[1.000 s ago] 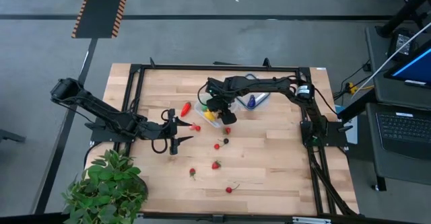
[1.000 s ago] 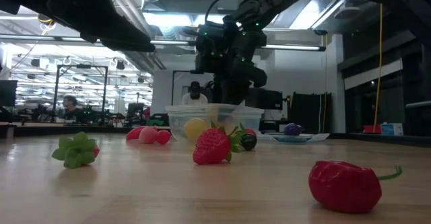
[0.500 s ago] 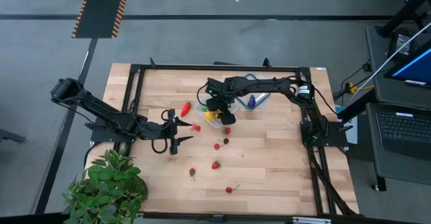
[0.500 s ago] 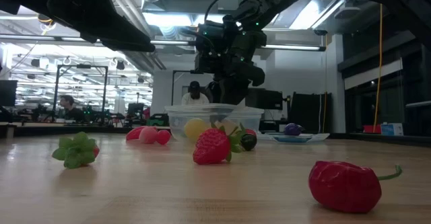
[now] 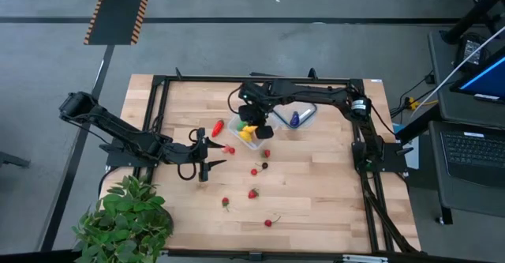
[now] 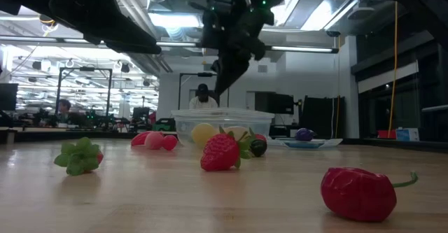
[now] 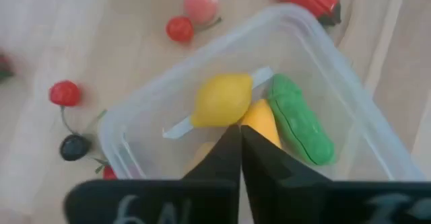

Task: Pick and placing Produce into tupperware
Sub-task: Put the middle red strawberry into the transparent container

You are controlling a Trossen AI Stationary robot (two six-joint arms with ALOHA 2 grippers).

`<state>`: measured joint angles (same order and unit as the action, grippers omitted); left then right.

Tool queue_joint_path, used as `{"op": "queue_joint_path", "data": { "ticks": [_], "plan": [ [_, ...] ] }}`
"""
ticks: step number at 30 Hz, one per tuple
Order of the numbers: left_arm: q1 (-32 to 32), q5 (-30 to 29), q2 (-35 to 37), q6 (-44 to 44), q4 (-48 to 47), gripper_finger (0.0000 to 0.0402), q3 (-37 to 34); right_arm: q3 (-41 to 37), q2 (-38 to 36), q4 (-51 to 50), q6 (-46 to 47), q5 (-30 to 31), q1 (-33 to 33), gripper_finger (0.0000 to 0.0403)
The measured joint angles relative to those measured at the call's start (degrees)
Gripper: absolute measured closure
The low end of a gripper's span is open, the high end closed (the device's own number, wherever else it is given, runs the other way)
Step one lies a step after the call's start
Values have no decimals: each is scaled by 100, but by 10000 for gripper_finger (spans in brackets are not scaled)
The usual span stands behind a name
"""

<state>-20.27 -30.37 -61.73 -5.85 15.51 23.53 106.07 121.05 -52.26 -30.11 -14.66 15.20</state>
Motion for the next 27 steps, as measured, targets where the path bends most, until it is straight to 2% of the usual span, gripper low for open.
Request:
{"op": "queue_joint_path", "data": {
  "ticks": [7, 10, 16, 20, 27],
  "plan": [
    [0, 0, 0, -20, 0, 176, 2, 373, -32, -623, 168, -180, 157, 399],
    [0, 0, 0, -22, 0, 176, 0, 252, -169, -637, 241, -485, 208, 400],
    [0, 0, 0, -129, -2, 176, 1, -148, -582, -607, 350, -454, 239, 401],
    [0, 0, 0, -129, 0, 176, 0, -815, -1137, -129, 519, -455, 241, 401],
    [5, -2, -1, -128, 34, 176, 0, -2826, -2605, 1355, 1048, -448, 201, 402]
  ]
}}
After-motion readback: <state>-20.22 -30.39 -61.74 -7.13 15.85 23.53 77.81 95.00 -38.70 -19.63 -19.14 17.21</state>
